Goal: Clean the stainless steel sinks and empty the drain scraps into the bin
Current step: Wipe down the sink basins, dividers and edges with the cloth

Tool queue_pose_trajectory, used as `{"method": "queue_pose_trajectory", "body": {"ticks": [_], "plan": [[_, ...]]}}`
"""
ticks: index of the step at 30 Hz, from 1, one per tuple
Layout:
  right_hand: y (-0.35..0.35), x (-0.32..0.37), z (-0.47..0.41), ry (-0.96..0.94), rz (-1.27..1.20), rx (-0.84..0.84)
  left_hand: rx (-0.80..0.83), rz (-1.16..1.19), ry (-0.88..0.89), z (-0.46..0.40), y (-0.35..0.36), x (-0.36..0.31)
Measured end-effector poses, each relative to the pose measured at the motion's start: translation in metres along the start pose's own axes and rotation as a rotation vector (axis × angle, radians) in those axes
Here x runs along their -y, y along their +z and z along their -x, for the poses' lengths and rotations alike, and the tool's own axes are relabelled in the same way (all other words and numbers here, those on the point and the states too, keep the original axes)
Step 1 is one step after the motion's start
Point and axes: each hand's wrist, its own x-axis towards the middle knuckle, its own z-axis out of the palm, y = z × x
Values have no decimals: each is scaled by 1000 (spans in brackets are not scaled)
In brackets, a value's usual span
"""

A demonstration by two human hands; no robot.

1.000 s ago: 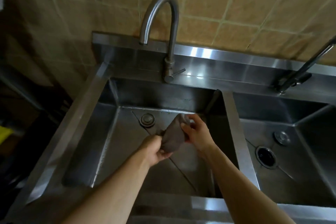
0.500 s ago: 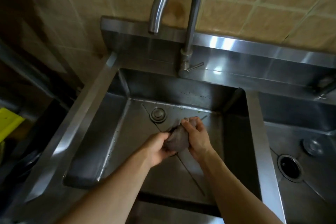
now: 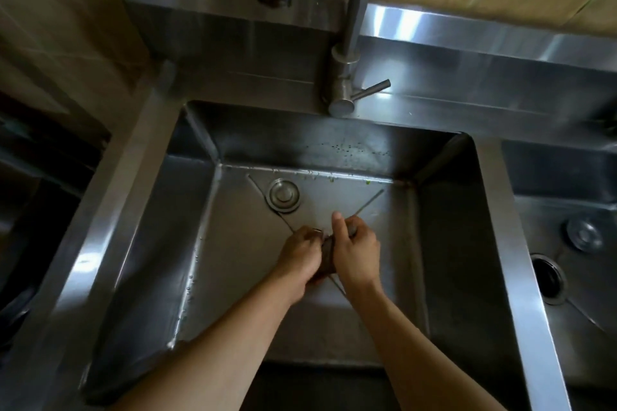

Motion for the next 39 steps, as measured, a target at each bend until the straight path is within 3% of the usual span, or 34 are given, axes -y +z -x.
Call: {"method": "queue_pose_trajectory", "body": {"ticks": [2, 5, 8, 13, 18, 26, 33, 37, 39], "plan": [[8, -5, -10, 88, 36, 52, -105, -224, 178, -9, 1, 8], [22, -21, -27, 253, 101, 114, -158, -354, 328, -20, 2, 19], [34, -37, -42, 446, -55, 203, -188, -456, 432, -40, 5, 30], [51, -66, -60, 599, -41, 305, -214, -592, 538, -65, 9, 41], [64, -81, -71, 773, -184, 273, -204, -649, 568, -85, 10, 49], [61, -75, -69, 871, -210, 353, -184, -741, 596, -96, 9, 57], [47, -68, -57, 848, -238, 345, -40, -583, 470, -80, 6, 56], [27, -60, -47, 671, -331, 369, -67, -306, 185, -79, 3, 46], [13, -51, -39, 522, -335, 437, -91, -52, -54, -75, 0, 37]]}}
